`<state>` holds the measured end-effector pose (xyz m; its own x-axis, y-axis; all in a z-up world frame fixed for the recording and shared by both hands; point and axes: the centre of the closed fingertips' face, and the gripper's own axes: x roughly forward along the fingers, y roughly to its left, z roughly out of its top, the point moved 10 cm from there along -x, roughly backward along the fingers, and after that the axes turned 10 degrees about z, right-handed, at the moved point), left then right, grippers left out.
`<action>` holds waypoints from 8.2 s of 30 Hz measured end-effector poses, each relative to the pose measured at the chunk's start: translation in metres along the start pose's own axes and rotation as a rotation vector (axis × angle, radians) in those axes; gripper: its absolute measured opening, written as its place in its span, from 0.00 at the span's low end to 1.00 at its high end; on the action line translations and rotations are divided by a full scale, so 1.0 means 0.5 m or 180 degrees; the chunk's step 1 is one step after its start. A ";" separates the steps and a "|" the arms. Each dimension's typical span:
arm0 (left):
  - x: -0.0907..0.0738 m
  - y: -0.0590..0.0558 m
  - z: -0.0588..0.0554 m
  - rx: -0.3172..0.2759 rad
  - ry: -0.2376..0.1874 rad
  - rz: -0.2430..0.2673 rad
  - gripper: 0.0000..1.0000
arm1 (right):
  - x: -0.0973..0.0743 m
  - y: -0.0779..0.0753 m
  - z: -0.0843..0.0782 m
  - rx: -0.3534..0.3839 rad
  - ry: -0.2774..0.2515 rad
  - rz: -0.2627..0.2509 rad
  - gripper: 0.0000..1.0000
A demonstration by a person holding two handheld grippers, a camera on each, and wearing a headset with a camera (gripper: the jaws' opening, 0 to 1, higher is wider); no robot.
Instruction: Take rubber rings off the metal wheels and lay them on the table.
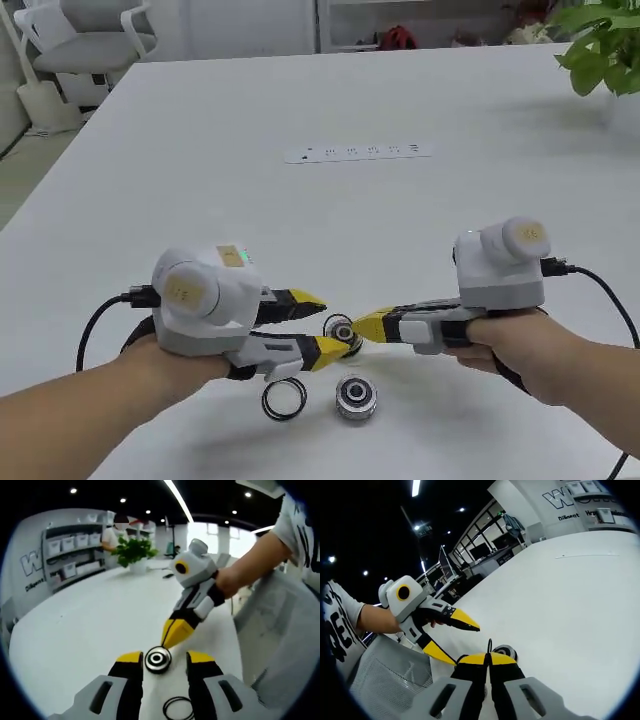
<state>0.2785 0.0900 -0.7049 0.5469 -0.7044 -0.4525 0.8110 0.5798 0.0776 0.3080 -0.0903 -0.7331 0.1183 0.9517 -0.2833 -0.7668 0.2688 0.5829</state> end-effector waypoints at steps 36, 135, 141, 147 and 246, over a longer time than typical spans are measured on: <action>-0.137 -0.012 -0.008 -0.0126 -0.0253 0.0068 0.63 | 0.017 0.079 0.020 -0.0043 -0.0071 0.0254 0.00; -0.180 0.005 -0.055 -0.0127 -0.0039 0.0199 0.66 | 0.085 0.084 -0.023 -0.0136 0.0362 0.0098 0.10; -0.171 0.019 -0.038 -0.0093 -0.0067 0.0203 0.65 | 0.062 0.080 -0.007 -0.0199 0.0284 0.0054 0.12; -0.156 0.033 -0.024 -0.0062 -0.0086 0.0198 0.64 | 0.035 0.069 0.008 -0.0266 0.0192 -0.0028 0.14; 0.093 0.024 -0.032 -0.0020 0.0213 -0.0107 0.16 | 0.017 -0.033 -0.035 -0.0936 0.0569 -0.0250 0.15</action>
<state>0.3105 0.0709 -0.7391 0.5040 -0.6947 -0.5132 0.8273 0.5590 0.0559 0.3105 -0.0891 -0.7587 0.0919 0.8818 -0.4627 -0.9117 0.2613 0.3170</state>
